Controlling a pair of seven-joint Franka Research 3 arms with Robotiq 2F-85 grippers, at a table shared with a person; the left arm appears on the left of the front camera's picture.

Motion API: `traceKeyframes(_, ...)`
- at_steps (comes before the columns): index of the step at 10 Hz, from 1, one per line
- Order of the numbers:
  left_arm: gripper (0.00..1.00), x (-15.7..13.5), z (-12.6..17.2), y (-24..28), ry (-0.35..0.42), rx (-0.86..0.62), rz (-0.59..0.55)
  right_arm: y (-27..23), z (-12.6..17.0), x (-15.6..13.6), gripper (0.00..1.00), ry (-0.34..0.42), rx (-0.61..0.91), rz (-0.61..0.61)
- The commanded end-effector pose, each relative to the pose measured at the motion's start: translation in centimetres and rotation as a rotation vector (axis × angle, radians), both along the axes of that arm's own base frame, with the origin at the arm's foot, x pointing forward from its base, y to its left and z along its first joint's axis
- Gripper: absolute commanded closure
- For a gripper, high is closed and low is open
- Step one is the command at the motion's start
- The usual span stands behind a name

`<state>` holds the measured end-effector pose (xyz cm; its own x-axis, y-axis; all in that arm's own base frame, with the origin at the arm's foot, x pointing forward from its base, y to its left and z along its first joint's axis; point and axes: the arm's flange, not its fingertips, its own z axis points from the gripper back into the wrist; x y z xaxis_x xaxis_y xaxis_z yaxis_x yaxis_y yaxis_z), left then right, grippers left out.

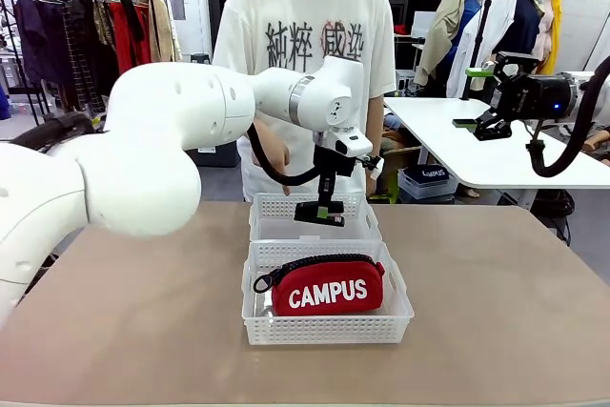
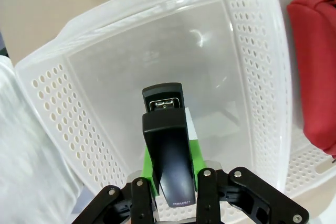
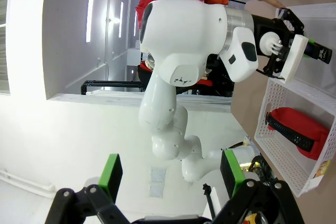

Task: Distribute items into two baskets.
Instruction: Place the picked Stapler into the Organizing basket as instructed by the person.

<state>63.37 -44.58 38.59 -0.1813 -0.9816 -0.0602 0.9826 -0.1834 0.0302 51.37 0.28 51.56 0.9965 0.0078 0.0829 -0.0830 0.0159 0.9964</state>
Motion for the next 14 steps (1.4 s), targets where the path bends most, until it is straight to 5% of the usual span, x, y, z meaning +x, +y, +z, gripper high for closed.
traceKeyframes(1,1.00,2.2,0.3,-0.4,0.015,-0.022,0.008,0.0,0.3,-0.1,0.00,-0.005,-0.003,0.000)
traceKeyframes(12,1.00,3.3,-3.9,1.2,0.067,-0.044,0.087,0.0,0.3,-0.1,0.00,-0.005,-0.003,0.000)
traceKeyframes(13,0.98,3.3,-3.6,1.4,0.074,-0.043,0.082,0.0,0.3,-0.1,0.00,-0.005,-0.003,0.000)
traceKeyframes(14,0.78,3.3,-3.8,1.1,0.071,-0.050,0.088,0.0,0.3,-0.1,0.00,-0.005,-0.003,0.000)
